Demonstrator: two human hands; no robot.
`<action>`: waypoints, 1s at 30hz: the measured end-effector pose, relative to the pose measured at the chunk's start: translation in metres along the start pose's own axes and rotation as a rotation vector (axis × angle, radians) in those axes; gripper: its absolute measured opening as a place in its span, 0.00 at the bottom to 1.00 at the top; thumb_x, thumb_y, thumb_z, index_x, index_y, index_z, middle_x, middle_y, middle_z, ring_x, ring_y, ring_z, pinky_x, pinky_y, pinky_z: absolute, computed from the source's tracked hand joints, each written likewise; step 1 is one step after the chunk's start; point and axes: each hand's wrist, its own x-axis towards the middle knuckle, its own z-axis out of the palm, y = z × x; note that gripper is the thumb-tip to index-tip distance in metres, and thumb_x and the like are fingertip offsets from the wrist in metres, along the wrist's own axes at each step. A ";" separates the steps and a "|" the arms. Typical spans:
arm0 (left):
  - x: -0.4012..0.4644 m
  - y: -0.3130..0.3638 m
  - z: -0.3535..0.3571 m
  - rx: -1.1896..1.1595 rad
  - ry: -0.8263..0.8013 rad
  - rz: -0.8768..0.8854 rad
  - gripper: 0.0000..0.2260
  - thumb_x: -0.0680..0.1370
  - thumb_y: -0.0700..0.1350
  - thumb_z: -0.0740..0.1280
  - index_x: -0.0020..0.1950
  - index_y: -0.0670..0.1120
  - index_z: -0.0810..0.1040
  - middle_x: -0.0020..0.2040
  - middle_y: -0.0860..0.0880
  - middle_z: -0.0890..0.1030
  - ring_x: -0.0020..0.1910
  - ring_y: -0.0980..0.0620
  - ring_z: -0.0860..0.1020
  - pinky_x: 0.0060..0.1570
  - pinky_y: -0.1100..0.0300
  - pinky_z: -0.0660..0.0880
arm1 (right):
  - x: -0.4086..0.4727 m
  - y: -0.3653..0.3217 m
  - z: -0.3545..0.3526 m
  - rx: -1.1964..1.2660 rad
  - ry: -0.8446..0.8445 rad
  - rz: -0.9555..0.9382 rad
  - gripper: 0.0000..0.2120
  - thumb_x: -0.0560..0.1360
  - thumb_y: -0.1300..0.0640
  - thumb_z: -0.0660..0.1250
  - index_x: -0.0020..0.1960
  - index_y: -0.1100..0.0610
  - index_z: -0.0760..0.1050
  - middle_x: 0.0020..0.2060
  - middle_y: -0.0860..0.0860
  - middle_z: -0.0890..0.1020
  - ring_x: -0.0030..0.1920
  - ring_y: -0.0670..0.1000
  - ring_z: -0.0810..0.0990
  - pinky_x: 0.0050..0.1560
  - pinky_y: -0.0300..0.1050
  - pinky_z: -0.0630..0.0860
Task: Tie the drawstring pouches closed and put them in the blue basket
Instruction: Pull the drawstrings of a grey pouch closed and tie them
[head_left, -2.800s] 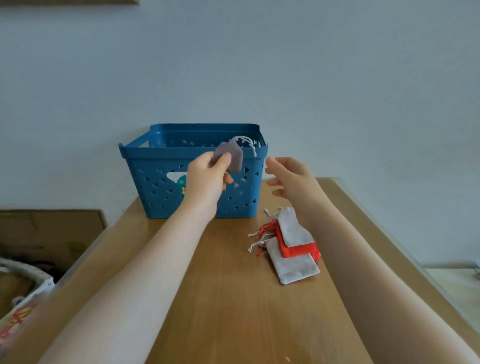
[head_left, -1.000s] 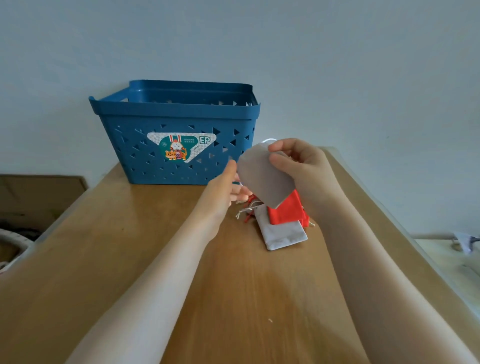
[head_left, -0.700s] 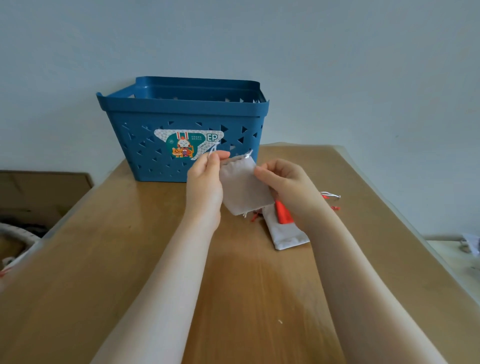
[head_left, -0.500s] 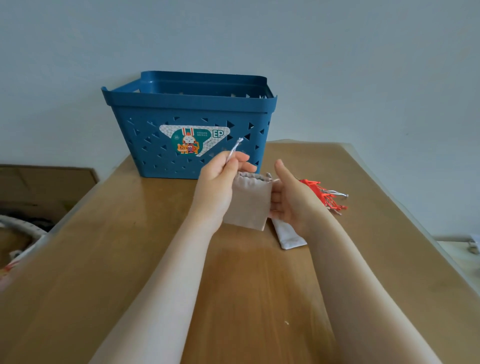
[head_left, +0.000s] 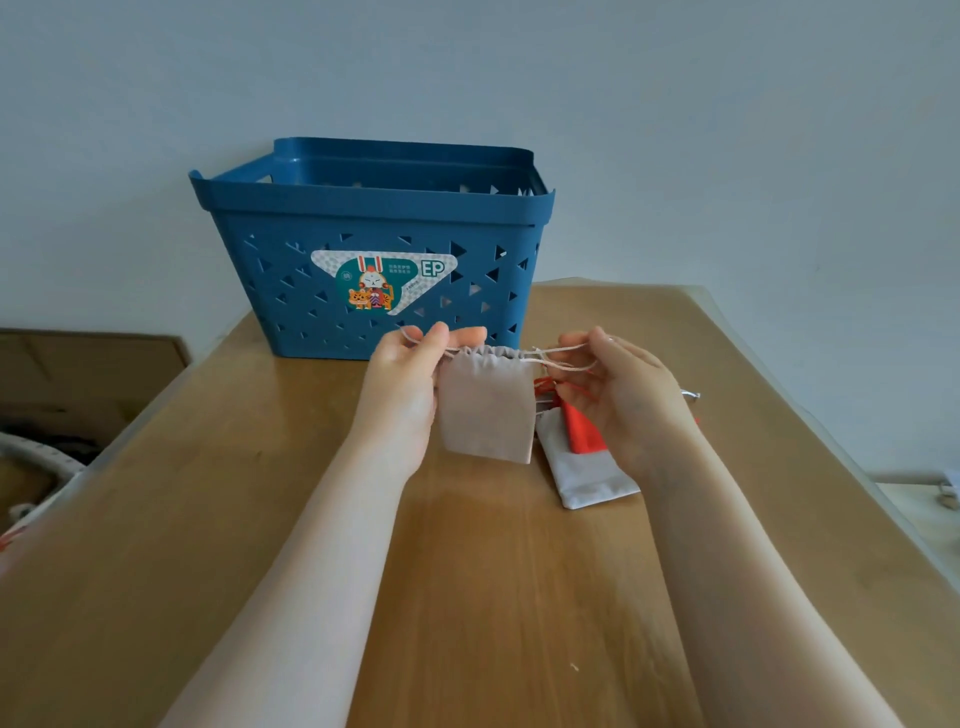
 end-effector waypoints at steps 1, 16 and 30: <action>0.001 0.000 -0.002 -0.025 -0.012 -0.043 0.08 0.82 0.44 0.58 0.43 0.45 0.66 0.46 0.48 0.85 0.45 0.53 0.83 0.46 0.58 0.76 | 0.001 0.000 0.000 0.047 0.005 -0.003 0.15 0.81 0.56 0.57 0.41 0.59 0.78 0.38 0.53 0.82 0.40 0.50 0.81 0.39 0.39 0.77; 0.004 0.006 -0.015 -0.024 0.094 0.022 0.06 0.82 0.43 0.59 0.48 0.46 0.73 0.40 0.54 0.85 0.49 0.57 0.81 0.50 0.62 0.73 | 0.009 -0.010 -0.017 0.639 0.055 0.046 0.16 0.82 0.57 0.53 0.36 0.57 0.69 0.22 0.48 0.66 0.24 0.47 0.70 0.32 0.39 0.78; -0.024 0.021 0.013 0.657 -0.269 0.364 0.09 0.79 0.48 0.62 0.51 0.50 0.82 0.45 0.60 0.83 0.48 0.63 0.78 0.50 0.68 0.72 | -0.033 -0.014 0.022 -0.755 -0.235 -0.284 0.04 0.73 0.61 0.68 0.43 0.57 0.81 0.23 0.46 0.74 0.26 0.42 0.71 0.28 0.33 0.67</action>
